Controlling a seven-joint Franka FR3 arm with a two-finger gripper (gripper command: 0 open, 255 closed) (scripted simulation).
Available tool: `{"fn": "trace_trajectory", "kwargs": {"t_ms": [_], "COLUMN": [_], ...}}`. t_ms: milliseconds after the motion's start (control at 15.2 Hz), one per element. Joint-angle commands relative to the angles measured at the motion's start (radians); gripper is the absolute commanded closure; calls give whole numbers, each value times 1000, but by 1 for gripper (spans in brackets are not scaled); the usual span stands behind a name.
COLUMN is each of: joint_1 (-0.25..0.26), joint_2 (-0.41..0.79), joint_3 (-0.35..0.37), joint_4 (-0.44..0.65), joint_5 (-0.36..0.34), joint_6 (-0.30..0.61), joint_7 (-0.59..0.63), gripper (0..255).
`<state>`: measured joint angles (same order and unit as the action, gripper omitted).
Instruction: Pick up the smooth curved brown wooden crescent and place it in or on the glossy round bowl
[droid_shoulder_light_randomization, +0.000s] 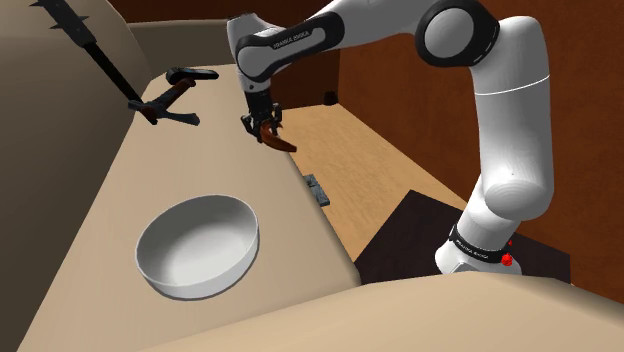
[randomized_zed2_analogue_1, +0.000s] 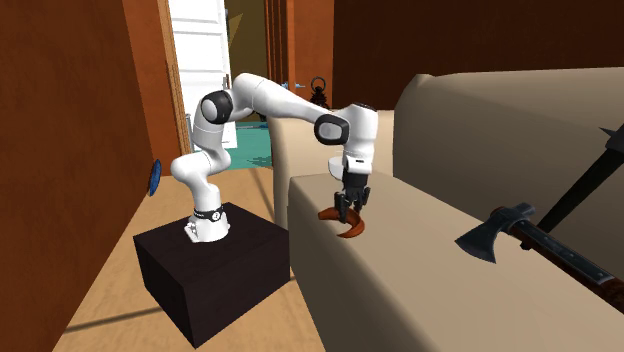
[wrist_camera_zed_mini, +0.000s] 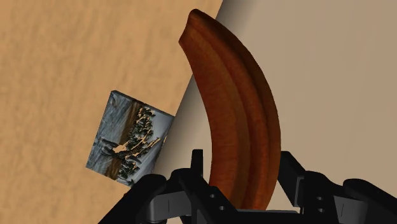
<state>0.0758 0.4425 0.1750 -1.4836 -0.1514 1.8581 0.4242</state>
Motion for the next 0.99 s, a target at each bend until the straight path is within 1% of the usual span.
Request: {"fn": "trace_trajectory", "kwargs": {"t_ms": [0, 924], "joint_1": [1, 10], "joint_2": [-6, -13], "joint_3": [1, 4], "joint_4": [17, 195], "joint_5": [2, 7], "joint_6": [-23, -207], "joint_7": [-1, -17], "gripper": [255, 255]}}
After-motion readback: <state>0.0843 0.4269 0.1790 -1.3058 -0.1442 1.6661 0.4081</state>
